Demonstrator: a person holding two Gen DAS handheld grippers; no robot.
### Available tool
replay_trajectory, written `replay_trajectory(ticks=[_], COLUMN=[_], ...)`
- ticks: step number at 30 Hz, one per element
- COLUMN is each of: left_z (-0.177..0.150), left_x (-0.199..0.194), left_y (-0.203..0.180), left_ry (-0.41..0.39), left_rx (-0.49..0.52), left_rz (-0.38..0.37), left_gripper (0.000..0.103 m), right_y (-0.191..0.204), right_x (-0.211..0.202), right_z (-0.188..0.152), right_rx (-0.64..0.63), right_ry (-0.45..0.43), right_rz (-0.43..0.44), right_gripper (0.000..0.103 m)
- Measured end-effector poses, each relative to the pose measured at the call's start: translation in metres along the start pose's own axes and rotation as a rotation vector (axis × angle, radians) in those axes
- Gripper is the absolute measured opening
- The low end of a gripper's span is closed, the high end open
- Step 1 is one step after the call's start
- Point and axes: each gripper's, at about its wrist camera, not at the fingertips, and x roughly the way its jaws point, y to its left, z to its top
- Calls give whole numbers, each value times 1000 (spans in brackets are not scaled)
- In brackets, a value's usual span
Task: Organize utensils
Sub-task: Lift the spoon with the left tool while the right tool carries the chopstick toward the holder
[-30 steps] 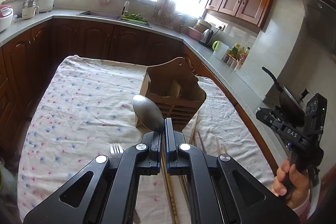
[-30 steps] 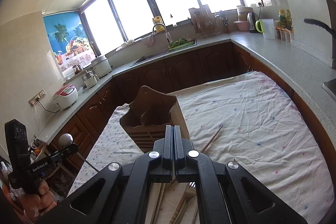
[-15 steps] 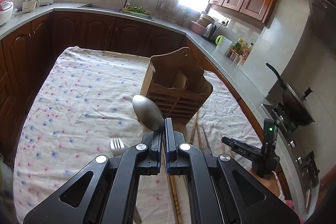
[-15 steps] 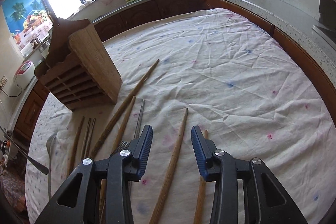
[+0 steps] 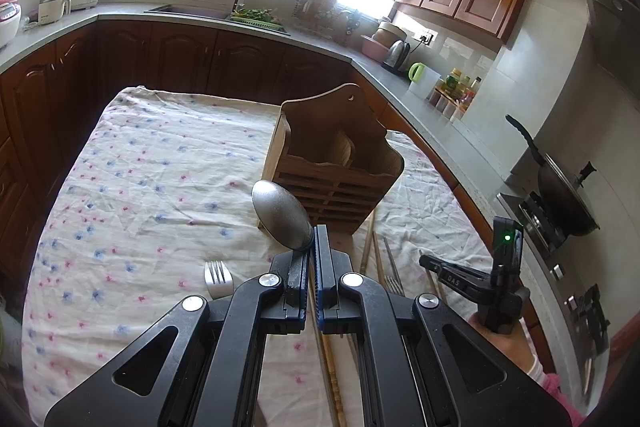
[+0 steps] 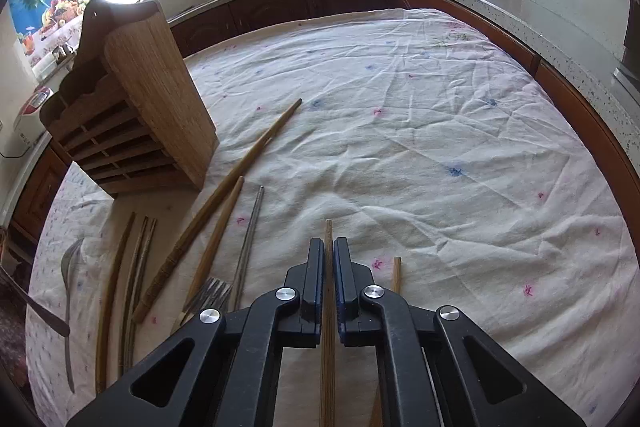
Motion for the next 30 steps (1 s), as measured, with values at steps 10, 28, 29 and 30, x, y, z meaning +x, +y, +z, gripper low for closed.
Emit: replay_trajectory(ticks=[10, 28, 29, 30], left_z=[1, 17, 18, 19], left_x=[-14, -37, -37, -37], left_y=[-6, -13, -13, -13], left_ry=[-26, -95, -97, -98], left_rx=[9, 25, 25, 25], left_rz=[-6, -14, -13, -13], left_gripper=[2, 2, 2, 2], right_y=[27, 45, 45, 46], right_x=[-90, -171, -171, -172], right_z=[13, 42, 44, 45], right_rx=[-5, -30, -29, -27], right_ry=[-195, -396, -401, -408], right_rz=[141, 229, 231, 234], right_gripper=[5, 5, 5, 5])
